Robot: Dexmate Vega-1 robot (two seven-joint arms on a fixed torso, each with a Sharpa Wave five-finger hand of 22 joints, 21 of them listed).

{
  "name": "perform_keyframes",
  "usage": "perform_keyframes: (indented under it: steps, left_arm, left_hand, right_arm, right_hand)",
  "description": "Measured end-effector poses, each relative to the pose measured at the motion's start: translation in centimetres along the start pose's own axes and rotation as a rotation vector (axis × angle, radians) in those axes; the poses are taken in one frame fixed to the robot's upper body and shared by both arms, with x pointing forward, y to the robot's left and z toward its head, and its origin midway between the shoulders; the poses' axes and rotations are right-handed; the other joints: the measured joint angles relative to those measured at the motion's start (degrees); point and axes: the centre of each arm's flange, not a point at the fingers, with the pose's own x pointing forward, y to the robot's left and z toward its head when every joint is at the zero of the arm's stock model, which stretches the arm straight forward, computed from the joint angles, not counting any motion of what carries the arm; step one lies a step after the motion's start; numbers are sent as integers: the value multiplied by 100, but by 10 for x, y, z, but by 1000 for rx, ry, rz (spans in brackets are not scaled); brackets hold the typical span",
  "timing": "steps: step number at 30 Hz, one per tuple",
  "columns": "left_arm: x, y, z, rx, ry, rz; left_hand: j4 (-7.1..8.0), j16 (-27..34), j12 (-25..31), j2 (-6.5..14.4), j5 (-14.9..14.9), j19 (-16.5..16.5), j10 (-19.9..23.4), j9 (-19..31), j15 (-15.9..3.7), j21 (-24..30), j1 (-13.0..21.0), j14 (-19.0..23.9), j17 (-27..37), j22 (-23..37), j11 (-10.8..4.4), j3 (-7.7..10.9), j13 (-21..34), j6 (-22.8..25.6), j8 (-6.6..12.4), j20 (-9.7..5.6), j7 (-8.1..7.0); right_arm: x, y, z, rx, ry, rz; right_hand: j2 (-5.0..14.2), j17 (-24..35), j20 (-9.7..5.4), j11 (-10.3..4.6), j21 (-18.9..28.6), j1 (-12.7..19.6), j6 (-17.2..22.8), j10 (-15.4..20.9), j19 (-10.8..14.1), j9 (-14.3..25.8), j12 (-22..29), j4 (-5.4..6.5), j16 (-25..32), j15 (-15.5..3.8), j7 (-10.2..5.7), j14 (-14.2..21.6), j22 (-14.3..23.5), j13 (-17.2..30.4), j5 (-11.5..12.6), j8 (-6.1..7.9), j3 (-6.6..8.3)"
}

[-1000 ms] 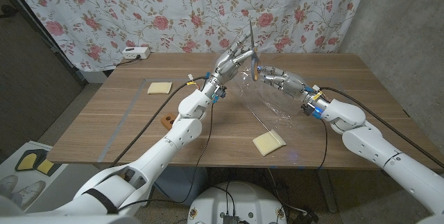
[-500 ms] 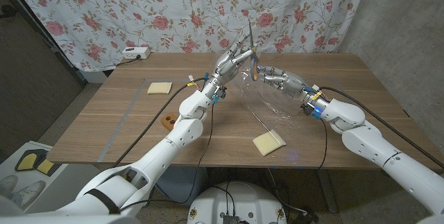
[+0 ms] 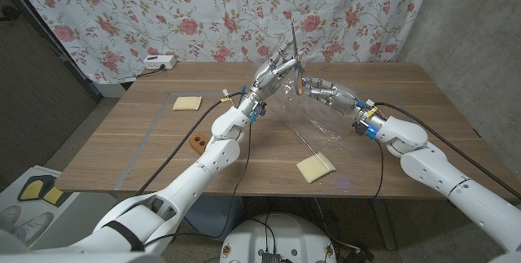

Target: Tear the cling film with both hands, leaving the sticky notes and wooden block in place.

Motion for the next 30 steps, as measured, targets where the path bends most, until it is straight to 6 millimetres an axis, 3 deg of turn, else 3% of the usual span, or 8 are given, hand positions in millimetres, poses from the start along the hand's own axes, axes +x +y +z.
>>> perform_keyframes:
  steps: [12,28,30]
  left_arm:
    - [2,-1,-4,-9,-1,6]
    - [4,-2,-9,-11,-1,12]
    - [4,-2,-10,-10,1,12]
  left_hand:
    - [-27,0,0,9,28,0,0,0,0,0,-10,0,0,0,0,27,0,21,0,0,-20]
    - [-26,0,0,25,28,1,0,0,0,0,-25,0,-1,0,0,27,0,63,0,-1,-39]
    - [-26,0,0,25,28,1,0,0,0,0,-25,0,-1,0,0,26,0,81,0,-1,-22]
  right_arm:
    - [2,0,0,-3,2,10]
    - [4,1,1,-11,6,20]
    - [5,1,1,-13,6,17]
  right_hand:
    - [-45,0,96,22,0,45,-71,-23,-9,0,0,17,0,20,-5,22,-14,-25,-67,-62,-17]
    - [-121,1,91,20,0,120,-149,-20,-9,0,0,-16,0,19,-21,19,-13,-77,-122,-111,-50]
    - [-135,1,5,-68,0,134,-100,-22,30,0,0,-16,0,-45,-68,19,-13,-97,-175,-111,-50]
